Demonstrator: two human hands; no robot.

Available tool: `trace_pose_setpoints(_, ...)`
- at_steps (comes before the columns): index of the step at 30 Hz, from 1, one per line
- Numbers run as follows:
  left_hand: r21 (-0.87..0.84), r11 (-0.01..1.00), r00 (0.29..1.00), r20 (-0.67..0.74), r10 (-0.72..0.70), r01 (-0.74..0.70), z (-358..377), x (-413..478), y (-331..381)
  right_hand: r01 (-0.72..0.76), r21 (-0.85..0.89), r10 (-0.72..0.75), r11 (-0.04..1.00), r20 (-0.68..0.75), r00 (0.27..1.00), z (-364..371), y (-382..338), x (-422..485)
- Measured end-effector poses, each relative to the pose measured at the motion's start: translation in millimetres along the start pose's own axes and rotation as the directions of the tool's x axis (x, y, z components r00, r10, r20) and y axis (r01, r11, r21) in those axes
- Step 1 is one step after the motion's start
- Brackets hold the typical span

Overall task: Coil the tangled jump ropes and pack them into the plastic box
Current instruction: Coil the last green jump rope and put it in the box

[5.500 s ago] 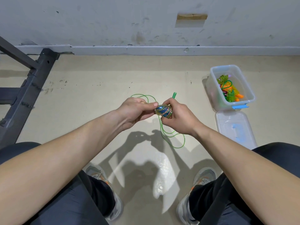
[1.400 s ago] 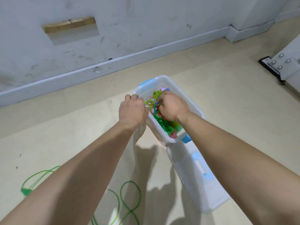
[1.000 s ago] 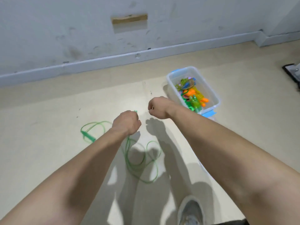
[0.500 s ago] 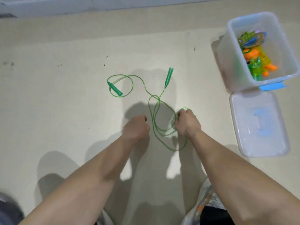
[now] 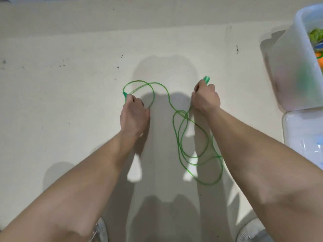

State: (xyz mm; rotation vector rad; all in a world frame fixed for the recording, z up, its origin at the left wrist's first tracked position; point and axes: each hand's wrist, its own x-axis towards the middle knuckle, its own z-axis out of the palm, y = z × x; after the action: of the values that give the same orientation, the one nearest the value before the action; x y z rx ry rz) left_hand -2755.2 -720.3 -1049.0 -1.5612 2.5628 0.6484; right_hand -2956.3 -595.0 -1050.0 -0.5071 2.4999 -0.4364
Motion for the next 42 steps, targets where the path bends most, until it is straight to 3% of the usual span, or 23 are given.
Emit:
trace_pose_setpoints(6, -0.35, 0.932, 0.995, 0.006, -0.102, 0.098, -20.5, -29.2, -7.7, 0.123, 0.287, -0.089, 0.95, -0.128, 0.988, -20.1, 6.9, -46.4)
trace_pose_setpoints(11, -0.546, 0.783, 0.954, 0.126, -0.273, 0.297, -86.4, -59.0, 11.4, 0.067, 0.497, -0.013, 0.865, -0.112, 0.994, -70.9, -5.6, -96.4)
trace_pose_setpoints(16, -0.565, 0.802, 0.981, 0.093, -0.173, 0.195, -172.1, -88.7, 29.3, 0.121, 0.62, -0.187, 0.775, 0.041, 0.982, -139.5, -42.0, -146.9)
trace_pose_setpoints(22, -0.783, 0.622, 0.988, 0.105, 0.108, 0.015, -279.9, -154.6, 73.6, 0.192, 0.667, -0.409, 0.72, 0.185, 0.893, -229.2, -94.6, -236.0)
trace_pose_setpoints(28, -0.868, 0.496, 0.956, 0.127, 0.265, -0.022, -338.5, -221.0, 99.5, 0.349, 0.619, -0.558, 0.703, 0.176, 0.811, -255.4, -125.6, -325.7)
trace_pose_setpoints(35, -0.873, 0.486, 0.973, 0.139, 0.184, 0.033, -345.3, -257.1, 93.2, 0.281, 0.643, -0.555, 0.713, 0.271, 0.787, -245.6, -116.7, -368.1)
trace_pose_setpoints(39, -0.821, 0.565, 0.975, 0.051, 0.218, -0.083, -335.9, -254.7, 88.6, 0.291, 0.645, -0.565, 0.707, 0.266, 0.781, -233.8, -110.5, -367.7)
trace_pose_setpoints(42, -0.811, 0.579, 0.994, -0.027, 0.106, -0.084, -336.3, -237.7, 73.5, 0.306, 0.57, -0.532, 0.762, 0.282, 0.799, -227.0, -88.3, -357.9)
